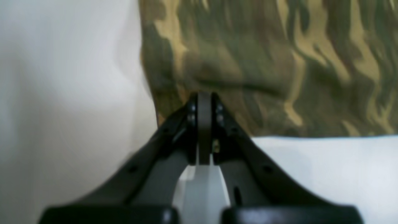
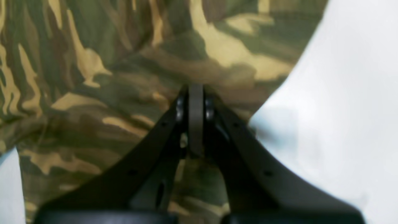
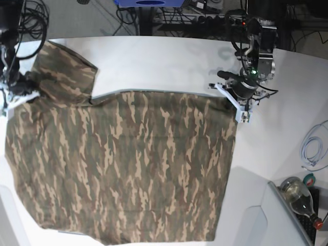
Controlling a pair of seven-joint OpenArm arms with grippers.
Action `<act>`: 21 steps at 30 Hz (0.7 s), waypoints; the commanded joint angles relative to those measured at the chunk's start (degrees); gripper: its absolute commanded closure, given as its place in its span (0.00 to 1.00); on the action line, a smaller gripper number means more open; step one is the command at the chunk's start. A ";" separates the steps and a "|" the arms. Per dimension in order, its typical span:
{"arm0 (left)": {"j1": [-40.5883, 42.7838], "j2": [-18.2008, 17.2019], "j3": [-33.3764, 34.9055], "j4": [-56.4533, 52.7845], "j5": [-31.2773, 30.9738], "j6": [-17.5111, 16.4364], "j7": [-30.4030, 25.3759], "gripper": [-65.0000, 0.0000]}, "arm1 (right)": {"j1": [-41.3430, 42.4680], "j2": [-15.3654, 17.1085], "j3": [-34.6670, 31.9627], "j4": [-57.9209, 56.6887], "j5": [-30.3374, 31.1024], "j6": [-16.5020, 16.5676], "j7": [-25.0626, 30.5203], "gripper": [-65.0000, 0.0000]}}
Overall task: Layout the t-shirt on the table in an organized manner, then fold the t-shirt properly
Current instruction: 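Release the shirt and raise both grippers, then grasp the shirt edge corners with both grippers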
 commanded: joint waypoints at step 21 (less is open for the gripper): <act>6.40 -3.80 -6.36 13.80 0.56 0.98 2.73 1.00 | -13.24 -2.02 -0.26 23.80 -0.19 -8.16 -3.40 1.00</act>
